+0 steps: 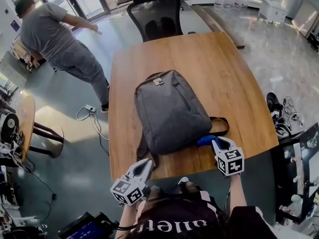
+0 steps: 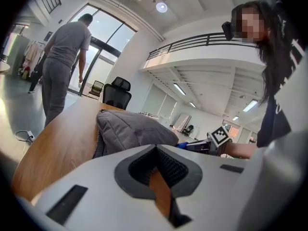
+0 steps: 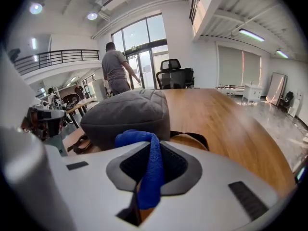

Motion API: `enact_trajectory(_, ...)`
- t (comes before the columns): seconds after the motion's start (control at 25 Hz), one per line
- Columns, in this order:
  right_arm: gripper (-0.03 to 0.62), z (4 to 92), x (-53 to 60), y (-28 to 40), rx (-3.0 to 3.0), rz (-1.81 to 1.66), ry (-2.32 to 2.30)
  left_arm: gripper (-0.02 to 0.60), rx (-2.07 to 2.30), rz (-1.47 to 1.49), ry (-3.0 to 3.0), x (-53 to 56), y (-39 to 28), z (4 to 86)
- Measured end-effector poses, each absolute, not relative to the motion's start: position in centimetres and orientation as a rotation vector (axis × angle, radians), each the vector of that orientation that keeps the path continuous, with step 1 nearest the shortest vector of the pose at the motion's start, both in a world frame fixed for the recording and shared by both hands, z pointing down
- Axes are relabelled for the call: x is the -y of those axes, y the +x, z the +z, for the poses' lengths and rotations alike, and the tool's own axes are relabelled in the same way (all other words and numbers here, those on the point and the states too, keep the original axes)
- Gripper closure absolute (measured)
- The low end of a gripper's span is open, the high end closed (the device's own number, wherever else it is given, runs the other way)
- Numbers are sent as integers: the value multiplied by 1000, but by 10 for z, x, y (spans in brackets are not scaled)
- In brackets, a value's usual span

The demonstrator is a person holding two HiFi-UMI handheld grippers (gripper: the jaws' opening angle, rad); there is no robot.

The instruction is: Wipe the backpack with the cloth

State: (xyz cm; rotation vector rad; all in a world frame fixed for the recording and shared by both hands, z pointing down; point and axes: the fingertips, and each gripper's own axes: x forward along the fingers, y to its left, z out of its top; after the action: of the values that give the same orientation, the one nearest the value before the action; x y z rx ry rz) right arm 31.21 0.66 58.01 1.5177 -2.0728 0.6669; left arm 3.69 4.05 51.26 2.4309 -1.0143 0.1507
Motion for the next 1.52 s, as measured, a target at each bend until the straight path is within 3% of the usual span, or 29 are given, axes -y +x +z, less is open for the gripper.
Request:
enact_trajectory(0.36, 533, 581, 7, 373, 1966, 648, 1613, 583, 984, 186, 2441, -32, 45, 514)
enact_trajectory(0.76, 533, 582, 12, 391, 1873, 654, 1640, 583, 1011, 170, 2418, -15, 18, 515)
enact_trajectory(1.52, 533, 559, 99, 339, 1934, 784, 1475, 583, 965, 77, 2398, 60, -21, 516)
